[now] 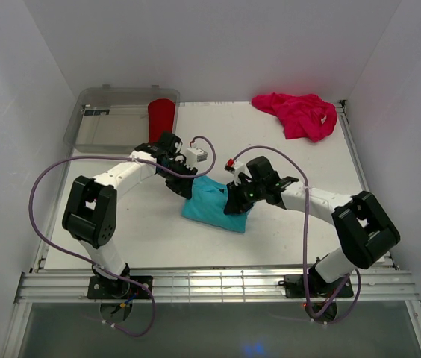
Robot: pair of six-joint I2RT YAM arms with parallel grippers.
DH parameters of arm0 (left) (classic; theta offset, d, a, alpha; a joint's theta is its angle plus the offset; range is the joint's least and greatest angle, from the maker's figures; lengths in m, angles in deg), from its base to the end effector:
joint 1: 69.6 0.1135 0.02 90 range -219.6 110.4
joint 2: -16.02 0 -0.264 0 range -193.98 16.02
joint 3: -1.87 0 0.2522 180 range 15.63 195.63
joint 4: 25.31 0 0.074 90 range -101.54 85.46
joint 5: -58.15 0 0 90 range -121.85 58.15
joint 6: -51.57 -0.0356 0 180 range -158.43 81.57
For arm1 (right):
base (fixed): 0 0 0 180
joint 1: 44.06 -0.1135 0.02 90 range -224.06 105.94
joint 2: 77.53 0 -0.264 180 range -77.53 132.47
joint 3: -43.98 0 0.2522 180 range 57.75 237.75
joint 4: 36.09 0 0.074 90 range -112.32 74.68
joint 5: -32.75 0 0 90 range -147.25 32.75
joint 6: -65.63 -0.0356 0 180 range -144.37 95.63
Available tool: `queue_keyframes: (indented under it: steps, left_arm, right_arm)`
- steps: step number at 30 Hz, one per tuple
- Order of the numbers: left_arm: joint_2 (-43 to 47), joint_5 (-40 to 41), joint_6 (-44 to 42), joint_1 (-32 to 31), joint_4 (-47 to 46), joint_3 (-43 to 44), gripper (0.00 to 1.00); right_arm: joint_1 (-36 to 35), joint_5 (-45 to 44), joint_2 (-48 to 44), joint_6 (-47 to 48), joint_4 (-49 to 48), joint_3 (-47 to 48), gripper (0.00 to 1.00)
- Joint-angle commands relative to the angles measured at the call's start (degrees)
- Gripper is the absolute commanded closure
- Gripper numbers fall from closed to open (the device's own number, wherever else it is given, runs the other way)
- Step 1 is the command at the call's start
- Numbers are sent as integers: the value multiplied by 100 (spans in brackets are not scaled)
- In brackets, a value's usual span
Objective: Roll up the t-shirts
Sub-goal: Roll the T-shirt to the center of the board.
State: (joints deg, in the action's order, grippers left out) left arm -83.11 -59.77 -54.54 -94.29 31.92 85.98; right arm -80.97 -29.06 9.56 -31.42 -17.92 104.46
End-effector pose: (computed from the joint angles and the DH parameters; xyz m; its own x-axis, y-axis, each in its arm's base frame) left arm 0.2998 -0.1562 0.2084 -0.6929 0.5884 -0.4166 0.7193 0.6036 -0.3438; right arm 0.2353 0.1977 0.1900 -0.6568 -0.3580 -0.6636 -0.7223 0.5515 0.4174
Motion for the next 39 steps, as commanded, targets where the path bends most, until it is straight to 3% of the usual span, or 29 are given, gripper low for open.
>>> queue_keyframes:
  steps: [1, 3, 9, 13, 16, 18, 21, 25, 27, 30, 34, 39]
  left_arm:
    - [52, 41, -23, 25, -22, 172, 70]
    - [96, 120, -66, 17, 13, 268, 62]
    - [385, 481, -505, 17, 400, 708, 56]
    - [859, 86, -1260, -36, 348, 630, 41]
    - [1149, 461, -1884, -483, -135, -54, 41]
    - [1247, 1283, -2209, -1052, -469, -582, 45]
    - [1388, 1981, -2587, -1563, -918, -1136, 43]
    - [1528, 2440, -3098, -2109, -1156, -1427, 26]
    - [1599, 2475, -3265, -2329, -1156, -1480, 23]
    - [1677, 2590, -3660, -2496, -1357, -1786, 18]
    - [1853, 3081, -4521, -2690, -2437, -3251, 18]
    - [1477, 3881, -4568, -2682, -3476, -3292, 19]
  right_arm:
    - [43, -76, 71, -7, -10, 179, 77]
    - [113, -129, 194, -130, -88, 206, 78]
    - [306, -67, 388, -359, -299, 285, 78]
    - [473, 3, 589, -385, -309, 364, 79]
    - [491, 3, 687, -420, -317, 417, 79]
    - [491, -32, 669, -473, -361, 356, 79]
    - [491, -41, 625, -543, -370, 285, 79]
    - [500, -94, 608, -596, -370, 250, 79]
    - [500, -120, 581, -657, -598, 180, 80]
    - [500, -138, 485, -763, -782, 66, 80]
    - [491, -147, 423, -781, -871, -66, 81]
    - [500, -120, 423, -614, -810, -31, 81]
